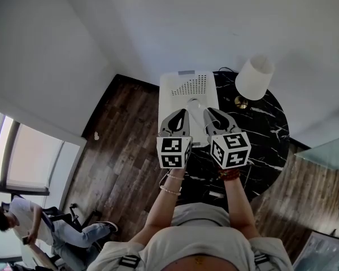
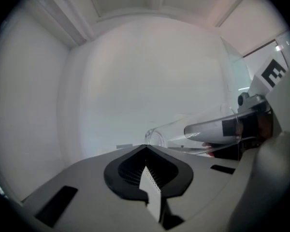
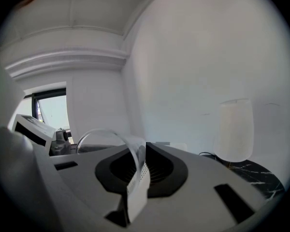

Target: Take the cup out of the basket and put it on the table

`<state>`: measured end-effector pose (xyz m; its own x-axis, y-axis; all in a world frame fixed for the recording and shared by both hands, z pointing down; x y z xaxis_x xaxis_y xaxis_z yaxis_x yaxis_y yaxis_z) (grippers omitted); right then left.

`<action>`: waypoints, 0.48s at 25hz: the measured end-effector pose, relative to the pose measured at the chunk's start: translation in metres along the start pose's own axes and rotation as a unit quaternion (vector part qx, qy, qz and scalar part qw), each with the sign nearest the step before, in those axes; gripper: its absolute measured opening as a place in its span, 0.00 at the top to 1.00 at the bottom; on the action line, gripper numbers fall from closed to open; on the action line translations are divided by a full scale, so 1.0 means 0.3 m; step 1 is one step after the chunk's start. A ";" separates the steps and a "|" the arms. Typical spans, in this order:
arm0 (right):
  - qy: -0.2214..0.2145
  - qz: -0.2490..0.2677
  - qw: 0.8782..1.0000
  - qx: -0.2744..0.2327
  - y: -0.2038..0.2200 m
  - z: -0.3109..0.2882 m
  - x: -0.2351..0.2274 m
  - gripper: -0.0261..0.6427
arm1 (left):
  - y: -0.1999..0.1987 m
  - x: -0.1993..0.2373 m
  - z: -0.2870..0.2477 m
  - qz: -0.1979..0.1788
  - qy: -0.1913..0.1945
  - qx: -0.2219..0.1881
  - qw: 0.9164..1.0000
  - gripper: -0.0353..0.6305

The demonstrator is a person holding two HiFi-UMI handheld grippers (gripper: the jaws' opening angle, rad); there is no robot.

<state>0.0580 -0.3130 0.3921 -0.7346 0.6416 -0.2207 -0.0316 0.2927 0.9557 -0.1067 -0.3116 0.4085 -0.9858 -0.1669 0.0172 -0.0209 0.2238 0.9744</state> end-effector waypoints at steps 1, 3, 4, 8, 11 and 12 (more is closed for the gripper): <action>-0.001 0.000 1.000 -0.001 0.001 0.003 0.000 0.91 | -0.001 -0.003 0.003 -0.002 -0.001 -0.001 1.000 0.94; -0.002 -0.001 1.000 -0.003 0.004 0.007 -0.001 0.91 | -0.003 -0.007 0.008 -0.003 -0.002 -0.001 1.000 0.94; -0.002 -0.002 1.000 -0.003 0.004 0.008 0.000 0.91 | -0.004 -0.008 0.011 -0.005 -0.004 -0.001 1.000 0.94; -0.006 -0.002 1.000 -0.002 0.006 0.009 0.003 0.91 | -0.007 -0.011 0.021 -0.010 -0.008 -0.002 1.000 0.94; -0.008 -0.002 1.000 0.000 0.009 0.008 0.002 0.91 | -0.007 -0.013 0.027 -0.016 -0.012 -0.002 1.000 0.94; -0.008 -0.002 1.000 0.001 0.009 0.007 0.001 0.91 | -0.007 -0.012 0.028 -0.019 -0.014 -0.002 1.000 0.94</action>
<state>0.0590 -0.3105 0.3942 -0.7232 0.6523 -0.2270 -0.0330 0.2958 0.9547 -0.1044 -0.3033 0.4046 -0.9886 -0.1480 -0.0267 -0.0585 0.2147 0.9749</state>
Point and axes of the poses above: the fingertips, and each gripper's own axes: z backward along the fingers, x to its left, y out of its underside, the point moved 10 cm from there along z, backward along the fingers, and after that the axes turned 11 degrees about -y, right-handed, at the moved point
